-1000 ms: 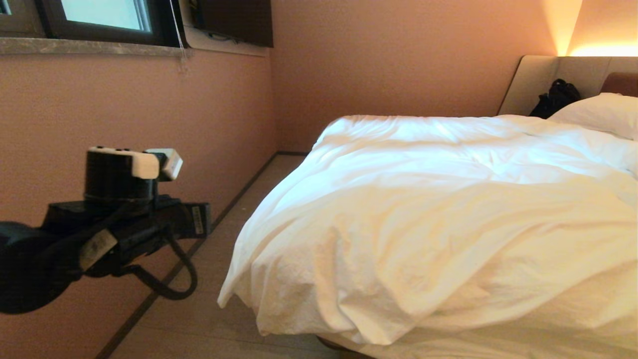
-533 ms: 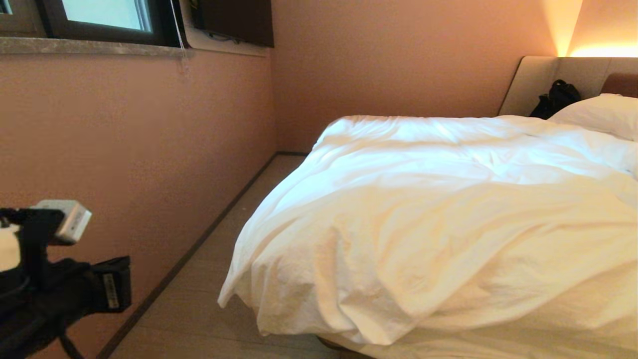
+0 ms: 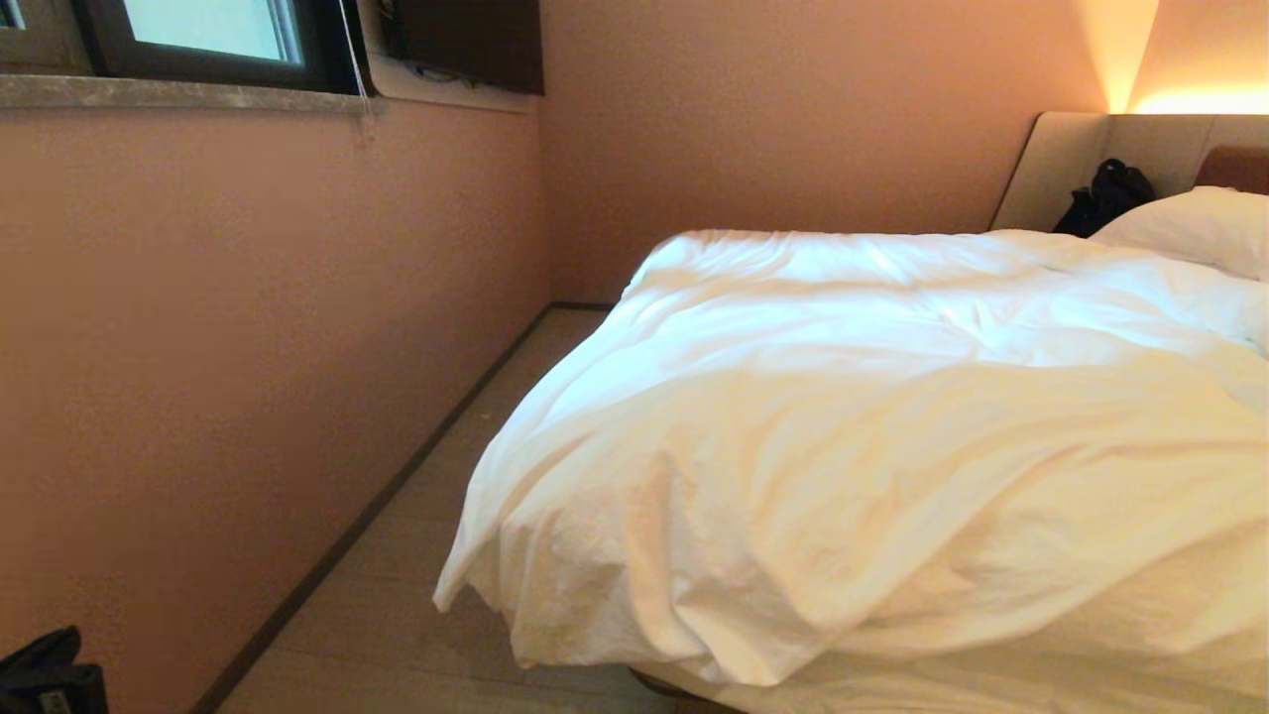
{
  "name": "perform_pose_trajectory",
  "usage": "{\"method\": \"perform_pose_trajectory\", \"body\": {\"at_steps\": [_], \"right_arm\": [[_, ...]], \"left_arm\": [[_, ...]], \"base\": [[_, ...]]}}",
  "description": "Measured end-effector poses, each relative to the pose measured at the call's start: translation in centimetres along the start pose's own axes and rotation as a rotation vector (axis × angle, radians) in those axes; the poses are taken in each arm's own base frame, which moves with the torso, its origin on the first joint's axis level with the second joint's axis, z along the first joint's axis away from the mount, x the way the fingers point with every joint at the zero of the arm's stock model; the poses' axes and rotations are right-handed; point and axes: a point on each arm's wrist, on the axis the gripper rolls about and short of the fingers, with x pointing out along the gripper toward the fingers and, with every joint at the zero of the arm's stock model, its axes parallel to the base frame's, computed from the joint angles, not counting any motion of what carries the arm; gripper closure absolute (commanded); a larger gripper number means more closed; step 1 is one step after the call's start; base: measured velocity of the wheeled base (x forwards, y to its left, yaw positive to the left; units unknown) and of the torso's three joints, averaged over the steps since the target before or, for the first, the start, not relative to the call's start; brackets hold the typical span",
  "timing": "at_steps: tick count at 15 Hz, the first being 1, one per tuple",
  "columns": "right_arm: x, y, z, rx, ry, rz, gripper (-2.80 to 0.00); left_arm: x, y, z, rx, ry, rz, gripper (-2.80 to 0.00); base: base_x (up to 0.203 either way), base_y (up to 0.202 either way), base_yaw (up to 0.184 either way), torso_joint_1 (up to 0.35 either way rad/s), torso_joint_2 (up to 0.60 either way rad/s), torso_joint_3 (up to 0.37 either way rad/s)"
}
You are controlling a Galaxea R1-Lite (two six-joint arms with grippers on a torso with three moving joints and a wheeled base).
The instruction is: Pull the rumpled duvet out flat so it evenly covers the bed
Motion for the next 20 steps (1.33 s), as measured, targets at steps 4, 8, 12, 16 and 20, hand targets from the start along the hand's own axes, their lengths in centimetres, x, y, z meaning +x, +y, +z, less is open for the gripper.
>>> {"method": "perform_pose_trajectory", "body": {"at_steps": [4, 8, 12, 16, 20], "right_arm": [[0.0, 0.0, 0.0, 0.0, 0.0, 0.0, 0.0], [0.0, 0.0, 0.0, 0.0, 0.0, 0.0, 0.0], [0.0, 0.0, 0.0, 0.0, 0.0, 0.0, 0.0], [0.0, 0.0, 0.0, 0.0, 0.0, 0.0, 0.0], [0.0, 0.0, 0.0, 0.0, 0.0, -0.001, 0.0]], "left_arm": [[-2.1, 1.7, -1.6, -0.003, -0.016, 0.093, 0.0], [-3.7, 3.2, -3.3, -0.034, -0.027, 0.211, 0.0], [-5.0, 3.9, -4.4, -0.051, -0.083, 0.315, 0.0], [-5.5, 4.0, -5.6, -0.083, -0.157, 0.278, 0.0], [-5.3, 3.4, -5.7, -0.12, -0.262, 0.041, 0.0]], "base": [[0.0, 0.0, 0.0, 0.0, 0.0, 0.0], [0.0, 0.0, 0.0, 0.0, 0.0, 0.0], [0.0, 0.0, 0.0, 0.0, 0.0, 0.0], [0.0, 0.0, 0.0, 0.0, 0.0, 0.0], [0.0, 0.0, 0.0, 0.0, 0.0, 0.0]]}}
